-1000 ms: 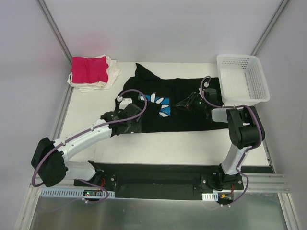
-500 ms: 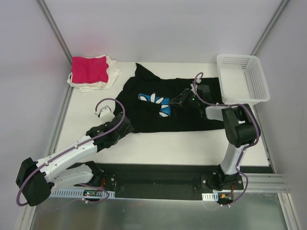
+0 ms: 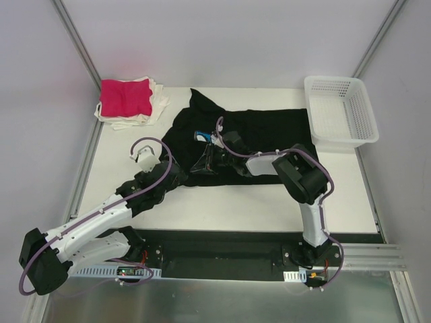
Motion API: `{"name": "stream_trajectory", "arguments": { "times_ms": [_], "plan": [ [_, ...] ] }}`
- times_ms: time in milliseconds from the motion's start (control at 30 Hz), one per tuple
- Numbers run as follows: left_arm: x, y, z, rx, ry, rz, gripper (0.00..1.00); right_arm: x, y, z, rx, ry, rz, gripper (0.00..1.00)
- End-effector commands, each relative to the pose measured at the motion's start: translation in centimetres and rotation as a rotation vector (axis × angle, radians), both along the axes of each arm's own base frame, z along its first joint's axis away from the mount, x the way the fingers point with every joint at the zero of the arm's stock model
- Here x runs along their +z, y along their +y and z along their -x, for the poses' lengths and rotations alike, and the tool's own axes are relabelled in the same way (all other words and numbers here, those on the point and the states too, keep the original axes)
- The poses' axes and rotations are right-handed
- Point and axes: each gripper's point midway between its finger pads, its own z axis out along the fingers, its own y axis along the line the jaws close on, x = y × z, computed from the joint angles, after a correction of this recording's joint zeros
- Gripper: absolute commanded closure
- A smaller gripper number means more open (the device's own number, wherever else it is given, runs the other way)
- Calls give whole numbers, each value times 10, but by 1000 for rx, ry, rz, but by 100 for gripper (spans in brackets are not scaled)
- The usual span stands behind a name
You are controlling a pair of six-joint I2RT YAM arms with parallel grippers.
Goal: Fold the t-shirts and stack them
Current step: Fold the flattened tshirt in 1/3 of the way
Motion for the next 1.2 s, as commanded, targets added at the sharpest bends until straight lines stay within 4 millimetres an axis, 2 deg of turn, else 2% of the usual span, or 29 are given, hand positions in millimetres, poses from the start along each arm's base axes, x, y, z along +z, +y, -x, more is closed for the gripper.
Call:
{"name": "stream_trajectory", "arguments": {
  "times_ms": [0, 67, 133, 167, 233, 267, 300, 367, 400, 433, 500, 533, 800, 833, 867, 1000, 1100, 1133, 1167],
  "plan": [
    [15, 7, -8, 4, -73, -26, 4, -18, 14, 2, 15, 57, 6, 82],
    [19, 7, -9, 0, -84, -29, 4, -19, 20, 0, 20, 67, -3, 81],
    [21, 8, -11, -1, -89, -32, 4, -30, 21, -5, 11, 86, 9, 82],
    [22, 9, -11, 1, -93, -34, 4, -26, 26, -9, 12, 80, -2, 81],
    [23, 8, -11, -4, -94, -31, 4, -37, 29, -13, 10, 97, 9, 81],
    [24, 9, -11, -4, -96, -32, 4, -34, 34, -19, 5, 96, -1, 81],
    [25, 9, -11, -5, -99, -33, 4, -45, 36, -20, 4, 116, 10, 81],
    [28, 10, -12, -8, -105, -35, 4, -54, 38, -25, -6, 138, 14, 81],
    [28, 11, -12, -10, -107, -38, 4, -50, 41, -32, -9, 130, 2, 81],
    [29, 12, -12, -12, -110, -44, 4, -59, 40, -37, -21, 147, 10, 81],
    [30, 15, -12, -8, -114, -48, 4, -56, 42, -50, -39, 140, -4, 81],
    [31, 15, -13, -9, -116, -50, 4, -61, 37, -59, -59, 146, 0, 81],
    [40, 24, -22, 8, -129, -56, 4, -56, 18, -111, -158, 132, -2, 80],
    [41, 26, -26, 15, -132, -49, 4, -57, 10, -119, -170, 132, 12, 80],
    [40, 26, -28, 16, -126, -44, 4, -50, 11, -128, -176, 115, 3, 80],
    [23, 24, -43, 22, -78, -15, 5, -43, 0, -151, -215, 95, -5, 80],
    [-1, 19, -56, 28, -37, -16, 8, -40, -6, -156, -225, 96, -8, 80],
    [-9, 17, -58, 31, -24, -17, 10, -34, -8, -158, -228, 85, -19, 80],
    [-22, 14, -59, 24, 16, -16, 13, -32, -10, -158, -228, 80, -22, 80]
  ]
}}
